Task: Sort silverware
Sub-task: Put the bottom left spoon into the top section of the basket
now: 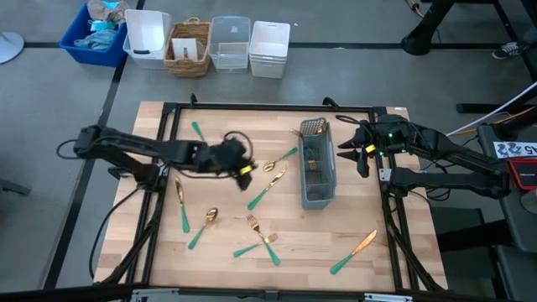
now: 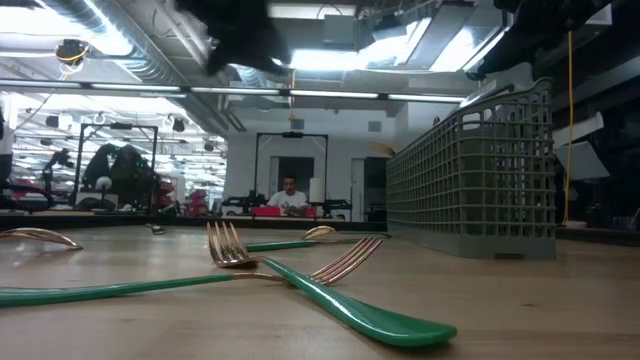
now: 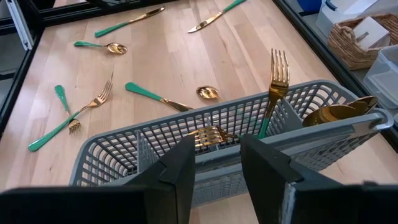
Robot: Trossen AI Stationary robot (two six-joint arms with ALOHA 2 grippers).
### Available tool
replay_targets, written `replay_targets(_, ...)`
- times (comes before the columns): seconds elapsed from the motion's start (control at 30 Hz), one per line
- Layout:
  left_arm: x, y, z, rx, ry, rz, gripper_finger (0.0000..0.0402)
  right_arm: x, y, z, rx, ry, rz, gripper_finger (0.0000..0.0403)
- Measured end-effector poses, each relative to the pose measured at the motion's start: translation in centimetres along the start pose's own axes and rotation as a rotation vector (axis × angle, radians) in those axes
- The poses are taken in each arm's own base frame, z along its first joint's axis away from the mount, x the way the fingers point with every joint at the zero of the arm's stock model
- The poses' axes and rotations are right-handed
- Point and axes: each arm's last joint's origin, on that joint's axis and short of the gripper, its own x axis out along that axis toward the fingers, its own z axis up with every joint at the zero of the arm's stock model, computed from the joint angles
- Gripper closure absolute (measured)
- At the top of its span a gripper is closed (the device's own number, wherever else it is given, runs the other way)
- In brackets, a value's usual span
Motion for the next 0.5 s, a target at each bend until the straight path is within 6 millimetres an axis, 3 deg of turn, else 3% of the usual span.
replay_targets(0.17, -2.8, -1.3, -4.1, -0.222, 0.315, 0.001, 0.0306, 0.0, 0.0, 0.0, 0.001, -0.001, 0.000, 0.0274)
replay_targets(0.33, -4.2, -3.5, -7.9, -0.233, 0.468, 0.030, 0.0306, 0.0, 0.0, 0.1, 0.001, -0.005, 0.000, 0.0274)
replay_targets(0.5, -4.7, -5.2, -10.5, -0.187, 0.525, 0.018, 0.0306, 0.0, 0.0, 0.1, 0.001, -0.007, 0.006, 0.0274)
